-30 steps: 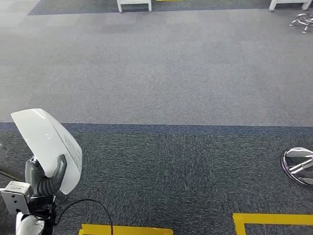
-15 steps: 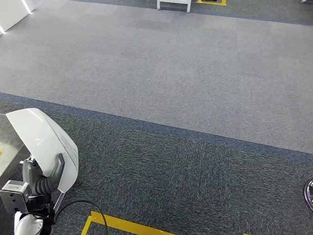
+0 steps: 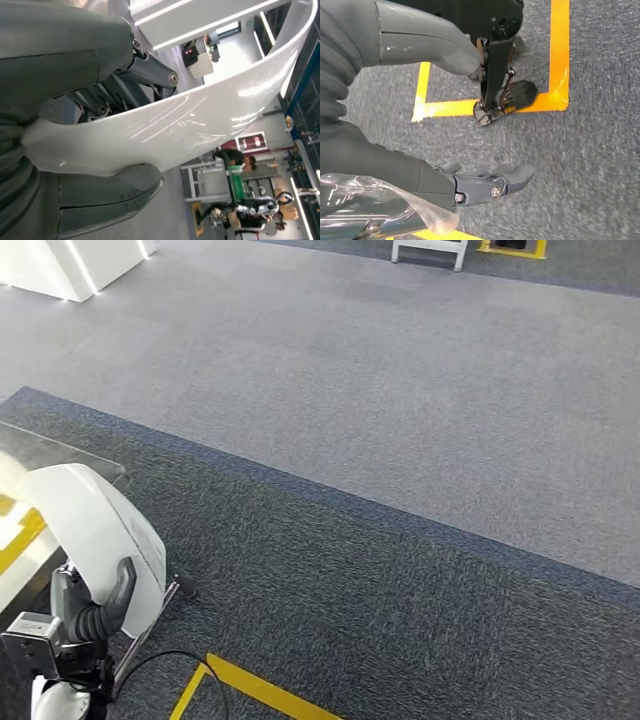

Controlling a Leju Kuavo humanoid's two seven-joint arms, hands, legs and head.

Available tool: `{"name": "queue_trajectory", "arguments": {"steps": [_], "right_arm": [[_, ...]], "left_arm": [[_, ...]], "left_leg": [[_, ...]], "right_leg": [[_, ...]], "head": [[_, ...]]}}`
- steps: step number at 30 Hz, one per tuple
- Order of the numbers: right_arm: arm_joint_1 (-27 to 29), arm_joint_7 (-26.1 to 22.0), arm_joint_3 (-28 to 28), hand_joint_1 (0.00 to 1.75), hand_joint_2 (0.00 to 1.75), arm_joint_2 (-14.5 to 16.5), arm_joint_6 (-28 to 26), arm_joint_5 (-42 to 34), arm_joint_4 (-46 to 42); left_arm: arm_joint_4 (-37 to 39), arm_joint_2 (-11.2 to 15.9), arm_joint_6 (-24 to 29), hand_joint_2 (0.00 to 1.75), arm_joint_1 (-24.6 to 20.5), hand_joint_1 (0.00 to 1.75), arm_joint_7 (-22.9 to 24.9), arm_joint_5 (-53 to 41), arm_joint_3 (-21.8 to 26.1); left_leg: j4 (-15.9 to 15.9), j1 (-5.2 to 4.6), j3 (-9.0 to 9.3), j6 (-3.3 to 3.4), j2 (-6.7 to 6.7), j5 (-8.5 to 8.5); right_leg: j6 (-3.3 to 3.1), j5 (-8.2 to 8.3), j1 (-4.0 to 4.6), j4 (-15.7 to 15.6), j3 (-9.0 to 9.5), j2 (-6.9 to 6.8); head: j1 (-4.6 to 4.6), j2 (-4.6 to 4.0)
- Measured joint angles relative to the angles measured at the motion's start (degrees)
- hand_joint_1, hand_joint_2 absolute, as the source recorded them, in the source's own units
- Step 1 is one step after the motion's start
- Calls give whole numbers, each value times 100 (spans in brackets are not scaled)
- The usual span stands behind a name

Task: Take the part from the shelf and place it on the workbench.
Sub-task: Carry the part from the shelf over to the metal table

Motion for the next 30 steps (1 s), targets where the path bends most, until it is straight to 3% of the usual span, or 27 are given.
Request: {"name": "queue_trajectory", "arguments": {"steps": [2, 3, 5, 7, 9, 11, 13, 15, 17, 18, 19, 20, 22, 24, 26, 28, 30], "right_arm": [[8, 0, 0, 0, 175, -1, -2, 0, 0], [8, 1, 0, 0, 175, -2, -1, 0, 0], [4, 1, 0, 0, 175, -2, 1, 0, 1], [-1, 1, 0, 0, 175, -2, 2, 0, 1], [-11, 1, 0, 0, 175, -2, 2, 0, 1], [-24, 1, 0, 0, 175, -2, 2, 0, 1], [-32, -2, 0, 0, 175, -3, 3, 0, 0], [-23, -4, 0, 0, 175, -3, 3, 0, 1], [-1, -1, 0, 0, 175, -2, 2, 0, 2], [6, 2, 0, 0, 175, -2, 2, 0, 2], [8, 2, 0, 0, 175, -3, 1, 0, 1], [7, 2, 0, 0, 175, -4, 0, 0, 1], [4, 2, 0, 0, 175, -7, 1, -1, 0], [0, 2, 0, 0, 175, -8, 2, 0, 1], [-7, 3, 0, 0, 175, -7, 2, 1, 2], [-10, 1, 0, 0, 175, 2, 3, 0, 1], [-3, 0, 0, 0, 175, 9, 2, 0, 0]], "left_arm": [[1, -2, -1, 175, 7, 175, 1, -1, -3], [2, -2, -1, 175, 13, 175, 1, 0, -2], [2, -1, -2, 175, 16, 175, 1, 0, -2], [2, -2, -3, 175, 9, 175, 1, -1, -2], [2, -2, -3, 175, 6, 175, 1, -1, -1], [1, -2, -3, 175, 16, 175, 1, -2, 1], [-2, -2, -2, 175, 7, 175, 0, 0, 3], [-3, -7, -2, 175, -9, 175, -1, 2, 3], [-2, -10, -3, 175, -5, 175, -1, 2, 2], [-1, -10, -4, 175, -1, 175, -1, 2, 2], [-1, -10, -5, 175, 2, 175, -1, 2, 2], [-1, -10, -7, 175, 3, 175, -1, 2, 2], [-1, -10, -7, 175, 0, 175, -1, 2, 1], [-1, -10, -6, 175, 0, 175, -1, 2, 2], [-2, -9, -5, 175, 12, 175, 0, 1, 3], [-2, -2, -4, 175, 16, 175, 1, 0, 4], [-2, 0, -1, 175, 2, 175, -1, 0, 2]], "left_leg": [[645, 29, -318, -34, 100, -227], [695, 38, -346, -42, 111, -183], [113, 42, -53, -29, 198, 200], [-636, -5, 330, 23, 463, 474], [-888, -68, 438, 90, 607, 470], [-925, -75, 438, 160, 490, 476], [-967, -45, 464, 238, 358, 495], [-984, -28, 472, 292, 230, 502], [-979, -35, 469, 308, 77, 499], [-974, -39, 473, 309, -5, 498], [-969, -41, 480, 307, -91, 496], [-962, -38, 490, 299, -173, 490], [-934, -28, 486, 262, -318, 473], [-915, -10, 441, 192, -442, 479], [-930, 7, 405, 115, -570, 505], [-813, -5, 350, 58, -452, 422], [-244, -8, 95, 6, -102, 111]], "right_leg": [[-15, -21, 15, 1, 10, -166], [-13, -33, 18, 2, 20, -244], [8, -69, 19, 2, 70, -389], [53, -114, 35, 4, 124, -507], [112, -149, 60, 2, 156, -618], [180, -186, 57, -7, 187, -693], [230, -336, 30, 176, 122, -460], [246, -664, 16, 841, -204, -136], [248, -892, 18, 1573, -619, -50], [243, -849, 19, 1690, -723, -41], [234, -686, 20, 1568, -716, -28], [221, -440, 18, 1232, -600, 16], [192, -74, 1, 447, -282, 257], [161, -9, 2, 99, -111, 422], [116, -6, 9, 62, -71, 332], [60, 12, -10, 12, -32, 191], [9, 4, -10, -17, 2, 31]], "head": [[-3, 0], [-3, 0], [-4, 0], [-4, 0], [-3, 0], [-3, 0], [18, 0], [54, 0], [67, 0], [66, 0], [67, 0], [67, 0], [71, 0], [78, 0], [79, 0], [56, 0], [26, 0]]}}
